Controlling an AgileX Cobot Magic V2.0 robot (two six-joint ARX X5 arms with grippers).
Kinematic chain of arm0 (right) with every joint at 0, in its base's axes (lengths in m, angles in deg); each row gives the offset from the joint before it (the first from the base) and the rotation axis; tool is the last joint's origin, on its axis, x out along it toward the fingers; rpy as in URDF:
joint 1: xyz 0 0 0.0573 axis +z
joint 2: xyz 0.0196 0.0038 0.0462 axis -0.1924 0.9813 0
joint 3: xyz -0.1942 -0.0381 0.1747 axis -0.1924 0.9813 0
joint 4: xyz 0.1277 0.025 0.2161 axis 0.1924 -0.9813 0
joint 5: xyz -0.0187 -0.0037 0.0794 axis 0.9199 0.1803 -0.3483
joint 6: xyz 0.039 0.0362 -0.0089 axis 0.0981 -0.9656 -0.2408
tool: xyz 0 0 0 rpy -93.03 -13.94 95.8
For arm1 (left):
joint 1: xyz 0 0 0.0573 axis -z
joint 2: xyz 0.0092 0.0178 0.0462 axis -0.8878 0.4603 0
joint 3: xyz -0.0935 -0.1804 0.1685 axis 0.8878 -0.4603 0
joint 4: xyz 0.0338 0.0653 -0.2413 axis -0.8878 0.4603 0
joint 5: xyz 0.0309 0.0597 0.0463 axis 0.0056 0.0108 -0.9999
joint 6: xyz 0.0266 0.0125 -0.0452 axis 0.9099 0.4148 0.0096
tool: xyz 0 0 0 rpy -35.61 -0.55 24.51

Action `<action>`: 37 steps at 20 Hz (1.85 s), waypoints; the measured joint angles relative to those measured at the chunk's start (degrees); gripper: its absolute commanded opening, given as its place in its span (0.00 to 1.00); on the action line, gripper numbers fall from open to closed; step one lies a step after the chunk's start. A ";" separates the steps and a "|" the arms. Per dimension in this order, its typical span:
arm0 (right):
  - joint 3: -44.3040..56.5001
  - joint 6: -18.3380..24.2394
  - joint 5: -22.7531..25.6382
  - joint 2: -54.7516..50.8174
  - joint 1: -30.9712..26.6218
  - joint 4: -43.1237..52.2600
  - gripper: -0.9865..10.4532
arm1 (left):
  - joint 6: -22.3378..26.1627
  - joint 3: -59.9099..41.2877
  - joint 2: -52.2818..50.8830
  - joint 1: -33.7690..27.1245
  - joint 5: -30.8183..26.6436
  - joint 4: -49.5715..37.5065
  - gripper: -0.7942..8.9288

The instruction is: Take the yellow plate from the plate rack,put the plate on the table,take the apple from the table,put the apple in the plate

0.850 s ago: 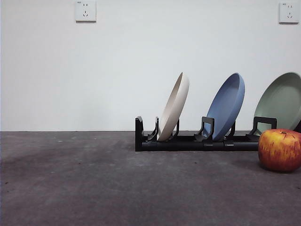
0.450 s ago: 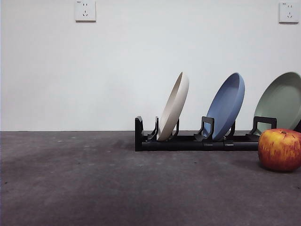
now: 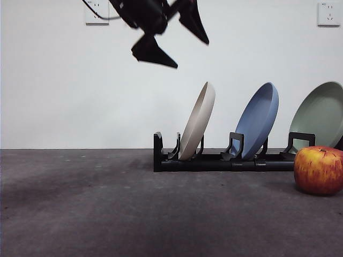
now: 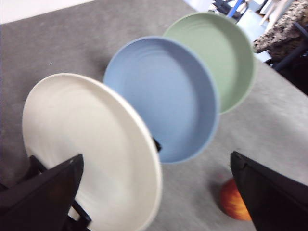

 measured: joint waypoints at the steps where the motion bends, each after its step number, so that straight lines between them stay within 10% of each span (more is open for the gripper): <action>1: 0.00 0.00 0.00 0.00 0.00 -0.07 0.58 | 0.00 0.00 0.98 0.17 -0.74 -0.94 0.79; 11: 0.00 0.00 0.00 0.02 0.00 -0.57 0.58 | -1.09 0.02 7.54 2.95 -4.35 -4.83 0.79; 15: 0.00 0.00 0.00 0.04 0.00 -1.33 0.58 | -1.09 0.02 7.76 3.54 -4.87 -4.74 0.53; 37: 0.00 0.02 0.02 1.07 0.00 -1.90 0.58 | -1.05 0.02 8.72 4.39 -1.29 -1.16 0.08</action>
